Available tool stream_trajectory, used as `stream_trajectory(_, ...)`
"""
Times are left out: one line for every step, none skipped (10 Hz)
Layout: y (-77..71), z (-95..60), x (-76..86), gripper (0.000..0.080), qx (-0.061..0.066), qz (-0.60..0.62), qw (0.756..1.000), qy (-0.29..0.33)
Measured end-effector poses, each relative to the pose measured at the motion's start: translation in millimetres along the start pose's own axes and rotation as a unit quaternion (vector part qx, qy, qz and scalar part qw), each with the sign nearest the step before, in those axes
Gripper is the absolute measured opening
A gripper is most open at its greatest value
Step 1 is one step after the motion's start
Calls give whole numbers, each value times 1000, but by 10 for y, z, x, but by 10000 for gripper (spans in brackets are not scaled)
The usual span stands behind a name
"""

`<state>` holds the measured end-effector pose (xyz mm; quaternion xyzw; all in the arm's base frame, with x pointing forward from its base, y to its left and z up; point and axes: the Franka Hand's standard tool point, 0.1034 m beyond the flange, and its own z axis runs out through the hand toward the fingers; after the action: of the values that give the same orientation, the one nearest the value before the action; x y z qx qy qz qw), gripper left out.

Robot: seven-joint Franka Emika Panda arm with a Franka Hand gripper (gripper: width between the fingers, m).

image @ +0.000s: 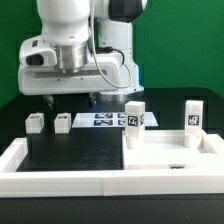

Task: Assemble square table

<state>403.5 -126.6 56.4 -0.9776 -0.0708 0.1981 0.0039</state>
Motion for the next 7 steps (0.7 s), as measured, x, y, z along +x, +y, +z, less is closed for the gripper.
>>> stream_trajectory(94,14,-11,649,0,-5,1000,-1)
stream_trajectory(116,5,-4,649,0,-6,1000,1)
stream_trajectory(112,4,-2,649,0,-6,1000,1)
stream_trajectory(92,11,-2,649,0,-8,1000,0)
stream_trajectory(94,13,-3,649,0,-20,1000,-1)
stream_trajectory(94,14,-4,649,0,-20,1000,-1)
stream_trajectory(99,15,-6,649,-1,-53,999,-1)
